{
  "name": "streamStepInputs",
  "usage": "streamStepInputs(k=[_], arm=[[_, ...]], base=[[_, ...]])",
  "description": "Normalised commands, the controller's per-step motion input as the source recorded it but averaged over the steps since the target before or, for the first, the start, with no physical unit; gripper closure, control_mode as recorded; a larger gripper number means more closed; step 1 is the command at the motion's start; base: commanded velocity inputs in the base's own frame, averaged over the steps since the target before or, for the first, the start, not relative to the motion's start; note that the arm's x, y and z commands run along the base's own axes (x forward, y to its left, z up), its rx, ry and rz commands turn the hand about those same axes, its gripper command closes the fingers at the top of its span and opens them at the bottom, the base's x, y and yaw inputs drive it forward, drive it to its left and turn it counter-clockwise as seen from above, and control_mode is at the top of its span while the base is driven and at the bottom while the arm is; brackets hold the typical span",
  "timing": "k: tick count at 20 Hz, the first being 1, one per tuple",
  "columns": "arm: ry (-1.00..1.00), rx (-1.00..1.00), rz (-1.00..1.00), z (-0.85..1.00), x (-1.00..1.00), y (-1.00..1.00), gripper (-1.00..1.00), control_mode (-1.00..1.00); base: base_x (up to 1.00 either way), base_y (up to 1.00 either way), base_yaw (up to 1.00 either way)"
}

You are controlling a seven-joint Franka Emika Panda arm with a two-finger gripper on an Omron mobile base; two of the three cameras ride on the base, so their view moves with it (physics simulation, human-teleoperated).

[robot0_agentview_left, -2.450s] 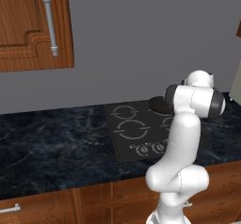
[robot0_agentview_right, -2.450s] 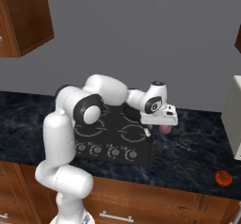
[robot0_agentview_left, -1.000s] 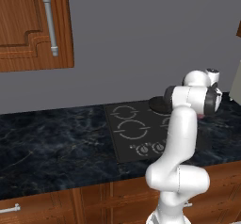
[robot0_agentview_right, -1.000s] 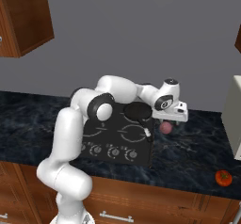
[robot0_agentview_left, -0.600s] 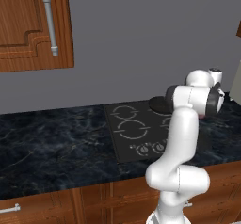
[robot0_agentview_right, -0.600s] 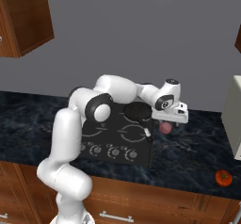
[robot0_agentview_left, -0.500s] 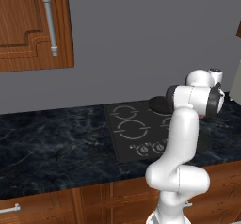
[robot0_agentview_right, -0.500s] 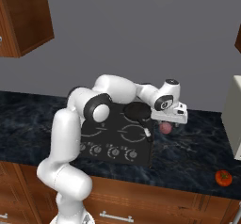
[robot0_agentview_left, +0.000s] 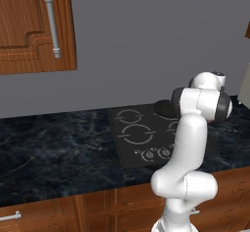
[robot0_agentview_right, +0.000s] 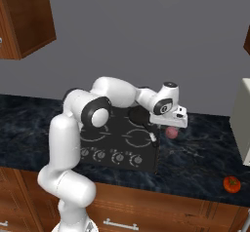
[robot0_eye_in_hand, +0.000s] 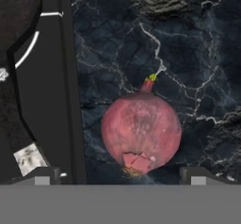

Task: Place the pan on the rear right burner on the stove. Then place the tomato and the onion in the pan and turn on the rear right burner.

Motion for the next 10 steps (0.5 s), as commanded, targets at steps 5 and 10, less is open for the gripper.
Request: streamStepInputs(k=[5, 10], arm=[[0.00, 0.00, -0.01, 0.00, 0.03, -0.02, -1.00, -1.00], [0.00, 0.00, -0.03, 0.00, 0.02, -0.15, -1.00, -1.00]], base=[[0.00, 0.00, 0.00], [0.00, 0.00, 0.00]])
